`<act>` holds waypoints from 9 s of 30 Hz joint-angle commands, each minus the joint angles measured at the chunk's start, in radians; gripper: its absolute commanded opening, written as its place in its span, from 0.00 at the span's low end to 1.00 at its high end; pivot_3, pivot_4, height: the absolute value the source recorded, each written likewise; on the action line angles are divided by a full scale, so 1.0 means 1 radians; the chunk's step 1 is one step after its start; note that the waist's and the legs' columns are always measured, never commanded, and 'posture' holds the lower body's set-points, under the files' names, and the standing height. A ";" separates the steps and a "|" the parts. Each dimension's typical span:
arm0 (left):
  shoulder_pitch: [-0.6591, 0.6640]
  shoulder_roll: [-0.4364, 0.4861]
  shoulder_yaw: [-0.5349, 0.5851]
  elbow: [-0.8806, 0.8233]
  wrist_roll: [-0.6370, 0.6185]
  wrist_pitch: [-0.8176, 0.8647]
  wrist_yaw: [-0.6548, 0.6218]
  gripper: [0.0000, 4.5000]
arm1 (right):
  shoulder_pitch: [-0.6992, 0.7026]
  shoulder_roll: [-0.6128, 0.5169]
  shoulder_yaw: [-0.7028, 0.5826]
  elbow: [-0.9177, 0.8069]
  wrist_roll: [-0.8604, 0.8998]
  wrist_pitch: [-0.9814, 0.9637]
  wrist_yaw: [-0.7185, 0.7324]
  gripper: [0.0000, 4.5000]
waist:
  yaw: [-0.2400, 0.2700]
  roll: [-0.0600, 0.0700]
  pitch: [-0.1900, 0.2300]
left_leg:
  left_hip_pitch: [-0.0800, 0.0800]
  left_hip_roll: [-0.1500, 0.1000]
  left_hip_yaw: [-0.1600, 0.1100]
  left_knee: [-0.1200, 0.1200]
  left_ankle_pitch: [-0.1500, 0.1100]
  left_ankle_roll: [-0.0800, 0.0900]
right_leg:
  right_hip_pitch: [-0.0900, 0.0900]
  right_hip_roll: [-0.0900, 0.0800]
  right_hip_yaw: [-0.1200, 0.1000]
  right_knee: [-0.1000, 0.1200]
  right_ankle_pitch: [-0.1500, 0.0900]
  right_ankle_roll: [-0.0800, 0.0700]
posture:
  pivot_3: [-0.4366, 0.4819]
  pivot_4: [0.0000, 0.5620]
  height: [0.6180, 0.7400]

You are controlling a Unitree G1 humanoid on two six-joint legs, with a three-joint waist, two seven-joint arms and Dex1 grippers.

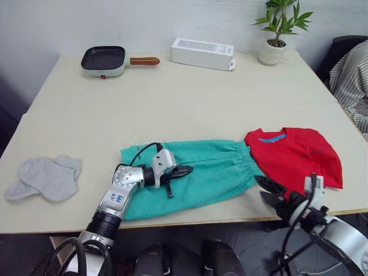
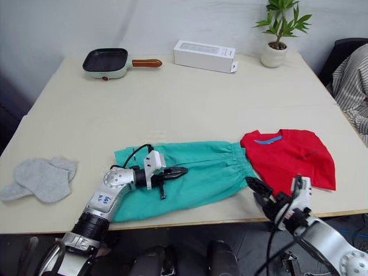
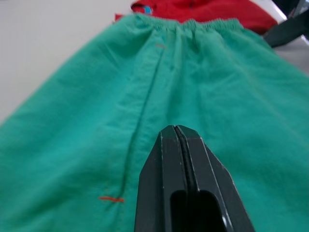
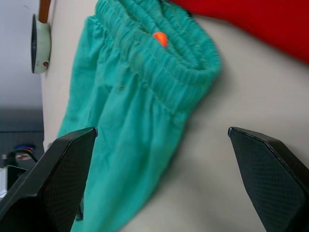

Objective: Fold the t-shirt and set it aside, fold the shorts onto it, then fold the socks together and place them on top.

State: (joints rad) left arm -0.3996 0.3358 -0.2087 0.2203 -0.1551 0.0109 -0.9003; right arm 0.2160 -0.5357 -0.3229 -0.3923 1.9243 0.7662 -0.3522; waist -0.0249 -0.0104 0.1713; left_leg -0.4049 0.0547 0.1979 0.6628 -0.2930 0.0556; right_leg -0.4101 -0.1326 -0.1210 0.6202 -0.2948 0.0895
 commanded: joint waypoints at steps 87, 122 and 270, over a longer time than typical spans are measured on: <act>-0.028 0.208 0.195 -0.381 -0.318 0.429 -0.071 0.00 | -0.751 0.019 0.438 0.426 -1.413 -0.460 1.374 0.18 | -0.001 -0.002 0.004 | -0.003 0.004 0.005 -0.001 0.005 -0.014 | -0.009 0.004 -0.006 0.006 -0.001 -0.007 | 0.48 0.27 1.00; 0.043 0.035 0.131 -0.248 -0.110 0.293 0.177 0.00 | -0.871 0.185 0.356 0.951 -1.600 -0.806 1.687 0.01 | -0.015 -0.001 0.005 | 0.000 0.011 0.012 0.002 0.008 -0.020 | -0.015 0.014 0.008 0.019 -0.002 -0.010 | 0.48 0.27 1.00; 1.180 -0.009 1.221 -0.413 -0.425 -0.059 0.188 1.00 | -0.335 -0.076 0.280 0.278 -1.469 -0.977 1.517 0.99 | 0.023 0.005 0.019 | -0.001 -0.039 -0.089 -0.016 0.019 -0.009 | 0.042 -0.030 -0.057 -0.001 -0.018 0.008 | 0.48 0.27 1.00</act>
State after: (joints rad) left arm 0.7361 0.3346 0.9457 -0.2038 -0.5492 -0.0257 -0.7214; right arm -0.1301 -0.6007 -0.0175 -0.0598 0.4147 -0.1959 1.1415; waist -0.0022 -0.0056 0.1901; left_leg -0.4056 0.0159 0.1094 0.6471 -0.2743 0.0463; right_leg -0.3684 -0.1626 -0.1774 0.6186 -0.3133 0.0978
